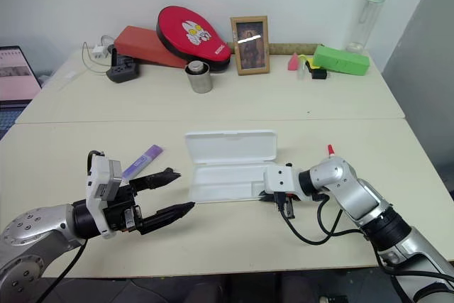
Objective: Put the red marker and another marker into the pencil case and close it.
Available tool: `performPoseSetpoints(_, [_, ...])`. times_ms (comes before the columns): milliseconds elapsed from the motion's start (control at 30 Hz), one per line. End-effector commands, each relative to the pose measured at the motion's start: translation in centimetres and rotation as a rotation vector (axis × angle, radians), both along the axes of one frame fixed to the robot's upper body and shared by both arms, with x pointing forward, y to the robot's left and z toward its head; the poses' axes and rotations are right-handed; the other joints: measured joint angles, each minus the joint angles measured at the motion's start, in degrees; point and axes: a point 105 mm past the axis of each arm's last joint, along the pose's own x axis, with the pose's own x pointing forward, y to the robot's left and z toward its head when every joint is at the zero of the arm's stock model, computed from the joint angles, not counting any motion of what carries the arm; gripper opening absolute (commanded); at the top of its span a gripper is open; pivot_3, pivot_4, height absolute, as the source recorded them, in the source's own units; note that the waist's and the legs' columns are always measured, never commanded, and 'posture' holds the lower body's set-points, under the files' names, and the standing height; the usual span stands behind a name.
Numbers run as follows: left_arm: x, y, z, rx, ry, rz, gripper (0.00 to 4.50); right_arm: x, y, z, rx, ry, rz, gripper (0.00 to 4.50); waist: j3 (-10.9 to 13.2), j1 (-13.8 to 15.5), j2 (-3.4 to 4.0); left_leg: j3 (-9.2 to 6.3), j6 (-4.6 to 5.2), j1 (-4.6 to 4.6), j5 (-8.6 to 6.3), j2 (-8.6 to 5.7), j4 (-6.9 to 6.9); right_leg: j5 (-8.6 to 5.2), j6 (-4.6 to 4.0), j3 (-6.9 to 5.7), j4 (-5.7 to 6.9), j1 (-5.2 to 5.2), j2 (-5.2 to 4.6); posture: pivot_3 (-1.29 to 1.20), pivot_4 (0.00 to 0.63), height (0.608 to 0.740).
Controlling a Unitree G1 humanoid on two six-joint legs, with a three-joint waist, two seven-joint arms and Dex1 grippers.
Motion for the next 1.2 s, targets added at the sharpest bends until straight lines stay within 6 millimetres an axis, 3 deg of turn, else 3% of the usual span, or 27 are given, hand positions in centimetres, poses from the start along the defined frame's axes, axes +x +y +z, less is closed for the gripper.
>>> performPoseSetpoints(33, [-0.5,-0.6,1.1,-0.003,-0.044,-0.016,4.50,0.9,0.6,0.9,0.012,-0.051,0.047,0.02,0.0,0.0,0.00,0.00,0.00,0.00,0.00,0.00,0.00,0.00,0.00,0.01,0.00,0.00,-0.01,0.00,0.150,0.740])
performPoseSetpoints(400, [-0.4,-0.7,1.0,-0.006,-0.043,-0.006,4.50,1.0,0.3,0.7,0.018,0.008,0.008,0.02,0.0,0.0,0.00,-0.03,0.00,0.01,0.00,0.02,-0.01,0.01,-0.02,0.01,0.01,0.00,-0.03,0.00,0.150,0.740])
performPoseSetpoints(633, [0.1,-0.5,1.1,-0.012,-0.043,0.002,4.50,0.2,1.6,4.3,0.143,0.018,0.046,1.48,0.0,0.0,0.01,-0.04,0.00,0.01,0.00,0.03,-0.01,0.01,-0.02,0.00,0.01,0.00,-0.03,0.00,0.150,0.740])
performPoseSetpoints(1000, [0.6,0.1,1.3,-0.018,-0.041,0.033,4.50,-1.6,2.2,8.5,0.293,0.055,0.046,4.36,0.0,0.0,0.01,-0.05,0.00,0.01,0.00,0.03,-0.01,0.01,-0.02,0.00,0.01,-0.01,-0.04,0.00,0.150,0.740])
performPoseSetpoints(1200, [0.8,0.4,1.2,-0.014,-0.037,0.047,4.50,-1.1,0.5,9.0,0.325,0.073,-0.068,4.45,0.0,0.1,0.01,-0.05,0.00,0.00,0.00,0.01,-0.01,0.01,-0.02,0.00,0.01,-0.01,-0.04,0.00,0.150,0.740])
